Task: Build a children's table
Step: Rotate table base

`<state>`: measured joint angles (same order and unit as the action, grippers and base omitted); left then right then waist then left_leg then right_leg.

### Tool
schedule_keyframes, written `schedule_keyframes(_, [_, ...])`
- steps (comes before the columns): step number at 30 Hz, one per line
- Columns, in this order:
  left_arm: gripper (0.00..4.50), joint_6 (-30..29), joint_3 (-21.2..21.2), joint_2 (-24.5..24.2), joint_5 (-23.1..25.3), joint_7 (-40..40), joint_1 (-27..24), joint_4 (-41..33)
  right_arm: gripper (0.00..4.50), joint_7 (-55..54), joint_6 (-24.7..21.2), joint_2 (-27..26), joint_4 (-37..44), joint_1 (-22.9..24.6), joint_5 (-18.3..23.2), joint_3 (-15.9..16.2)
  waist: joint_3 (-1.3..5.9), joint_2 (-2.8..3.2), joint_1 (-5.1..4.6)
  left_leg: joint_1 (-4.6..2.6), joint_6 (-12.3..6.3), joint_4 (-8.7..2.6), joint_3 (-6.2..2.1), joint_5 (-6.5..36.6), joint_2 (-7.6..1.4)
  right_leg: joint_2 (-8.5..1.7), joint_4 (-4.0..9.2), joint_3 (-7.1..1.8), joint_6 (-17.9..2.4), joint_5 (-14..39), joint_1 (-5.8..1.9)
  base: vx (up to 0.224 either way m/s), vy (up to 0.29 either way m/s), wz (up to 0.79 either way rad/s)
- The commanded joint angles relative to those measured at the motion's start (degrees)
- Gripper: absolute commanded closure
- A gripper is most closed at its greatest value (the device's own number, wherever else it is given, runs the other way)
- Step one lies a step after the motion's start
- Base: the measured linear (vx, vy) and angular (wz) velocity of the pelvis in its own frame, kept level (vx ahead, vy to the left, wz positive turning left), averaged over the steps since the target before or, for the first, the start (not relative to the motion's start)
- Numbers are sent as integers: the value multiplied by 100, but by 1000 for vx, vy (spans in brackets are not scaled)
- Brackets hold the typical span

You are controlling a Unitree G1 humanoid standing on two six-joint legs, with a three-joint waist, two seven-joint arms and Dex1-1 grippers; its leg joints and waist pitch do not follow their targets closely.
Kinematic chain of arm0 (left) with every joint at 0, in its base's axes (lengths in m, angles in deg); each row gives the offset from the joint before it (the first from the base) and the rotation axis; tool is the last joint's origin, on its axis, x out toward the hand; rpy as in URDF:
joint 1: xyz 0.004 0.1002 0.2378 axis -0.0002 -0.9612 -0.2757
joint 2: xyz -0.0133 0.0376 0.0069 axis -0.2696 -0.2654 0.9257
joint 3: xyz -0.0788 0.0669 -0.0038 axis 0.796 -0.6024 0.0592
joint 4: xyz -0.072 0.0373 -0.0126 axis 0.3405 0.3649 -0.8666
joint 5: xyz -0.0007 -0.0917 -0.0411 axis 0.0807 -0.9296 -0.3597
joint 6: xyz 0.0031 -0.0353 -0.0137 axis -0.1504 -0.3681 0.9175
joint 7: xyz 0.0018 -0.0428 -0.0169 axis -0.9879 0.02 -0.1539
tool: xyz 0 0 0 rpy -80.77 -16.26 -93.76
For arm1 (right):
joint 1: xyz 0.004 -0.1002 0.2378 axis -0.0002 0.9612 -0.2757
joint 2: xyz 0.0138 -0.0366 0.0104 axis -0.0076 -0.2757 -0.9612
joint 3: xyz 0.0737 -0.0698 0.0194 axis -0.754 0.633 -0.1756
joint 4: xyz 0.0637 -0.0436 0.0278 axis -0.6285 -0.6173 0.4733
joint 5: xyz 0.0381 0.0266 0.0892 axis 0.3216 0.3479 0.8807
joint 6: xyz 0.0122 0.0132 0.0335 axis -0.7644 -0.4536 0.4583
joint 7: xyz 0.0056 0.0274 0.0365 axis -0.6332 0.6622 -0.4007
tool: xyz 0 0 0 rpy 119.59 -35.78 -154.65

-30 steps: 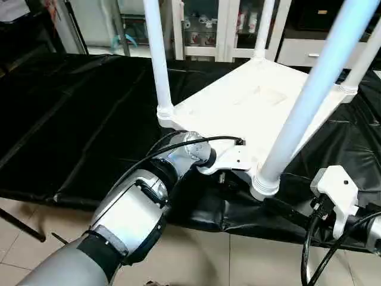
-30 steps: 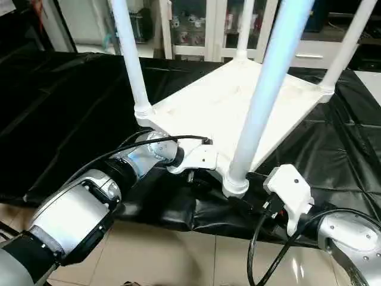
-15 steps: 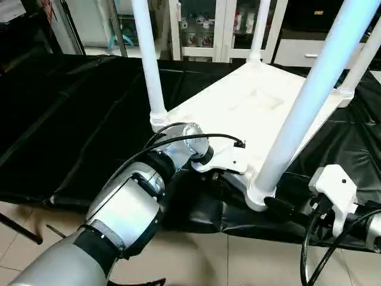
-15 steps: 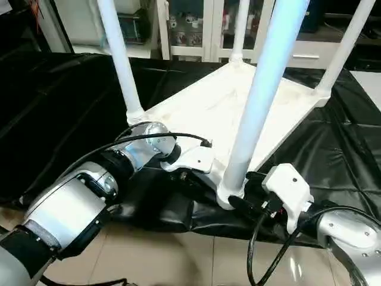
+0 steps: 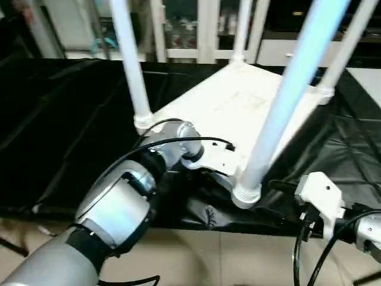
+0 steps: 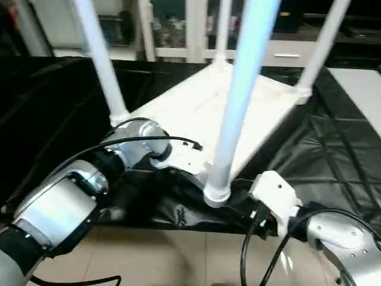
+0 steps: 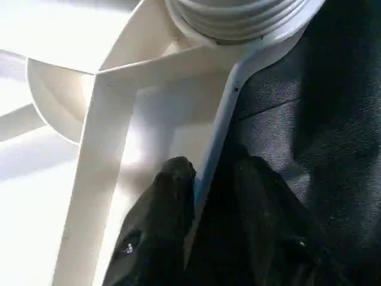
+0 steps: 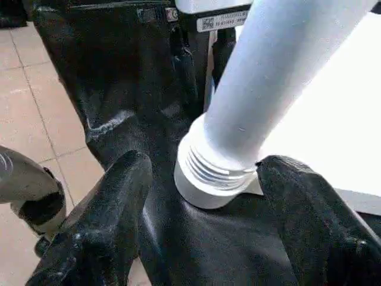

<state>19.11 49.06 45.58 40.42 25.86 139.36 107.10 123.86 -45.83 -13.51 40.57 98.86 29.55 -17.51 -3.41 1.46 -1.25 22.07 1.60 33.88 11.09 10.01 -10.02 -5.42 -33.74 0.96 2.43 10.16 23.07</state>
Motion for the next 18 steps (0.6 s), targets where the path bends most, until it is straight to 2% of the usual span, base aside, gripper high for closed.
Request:
schedule_keyframes(1, [337, -48, -216, -150, 188, 181, -338, 261, 131, 54, 80, 56, -50, -144, -30, 75, 242, -233, 48, -15, -300, -464, -233, 2235, -248, -301, 605, -87, -801, 3174, -147, 0, 0, 0])
schedule_keyframes(2, [341, -7, -177, -162, 143, 218, -353, 234, 131, 73, 92, 54, -81, -190, -36, 89, 238, -246, 37, -2, -302, -473, -235, 2216, -252, -297, 606, -85, -815, 3119, -148, 0, 0, 0])
schedule_keyframes(3, [349, 19, -149, -167, 115, 242, -362, 217, 131, 86, 98, 53, -99, -216, -41, 97, 237, -234, 37, 5, -298, -479, -242, 2197, -254, -300, 598, -83, -828, 3068, -155, 0, 0, 0])
schedule_keyframes(4, [369, 17, -119, -167, 95, 224, -363, 206, 131, 98, 106, 49, -122, -245, -47, 107, 247, -254, 35, -6, -313, -485, -236, 2162, -265, -295, 598, -81, -886, 2891, -157, 0, 0, 0])
schedule_keyframes(5, [376, 13, -108, -170, 101, 209, -364, 192, 131, 107, 114, 46, -142, -271, -54, 117, 252, -244, 40, -14, -322, -485, -235, 2128, -270, -295, 588, -84, -937, 2757, -159, 0, 0, 0])
schedule_keyframes(6, [379, 10, -107, -176, 110, 212, -361, 183, 131, 115, 122, 45, -161, -294, -62, 129, 267, -227, 54, -52, -343, -484, -214, 2073, -286, -288, 582, -93, -1073, 2412, -149, 0, 0, 0])
schedule_keyframes(7, [379, -33, -69, -179, 70, 260, -365, 164, 131, 129, 141, 44, -188, -326, -76, 148, 282, -273, 54, -60, -389, -471, -187, 2000, -293, -280, 556, -106, -1226, 2007, -160, 0, 0, 0])
schedule_keyframes(8, [382, -40, -63, -184, 61, 280, -365, 153, 131, 134, 149, 43, -200, -341, -82, 155, 284, -253, 67, -58, -415, -473, -188, 1928, -295, -285, 535, -108, -1285, 1842, -168, 0, 0, 0])
schedule_keyframes(9, [405, -57, -49, -188, 43, 303, -366, 140, 131, 141, 158, 41, -216, -358, -89, 163, 275, -258, 68, -51, -468, -472, -169, 1896, -291, -282, 533, -105, -1339, 1707, -173, 0, 0, 0])
schedule_keyframes(14, [424, -467, 249, -205, -176, 130, -355, 60, 131, 162, 201, 16, -298, -436, -121, 186, 294, -283, 74, -56, -557, -447, -156, 1658, -304, -289, 477, -106, -1504, 1341, -199, 0, 0, 0])
schedule_keyframes(17, [425, -674, 467, -212, -319, -177, -353, 0, 131, 102, 227, -9, -325, -440, -135, 169, 285, -262, 82, -70, -541, -443, -147, 1714, -302, -297, 488, -115, -1517, 1447, -196, 0, 0, 0])
schedule_keyframes(18, [426, -846, 643, -228, -449, -373, -366, -48, 131, 61, 238, -27, -335, -439, -142, 156, 274, -240, 81, -67, -507, -456, -157, 1815, -302, -296, 506, -111, -1471, 1657, -193, 0, 0, 0])
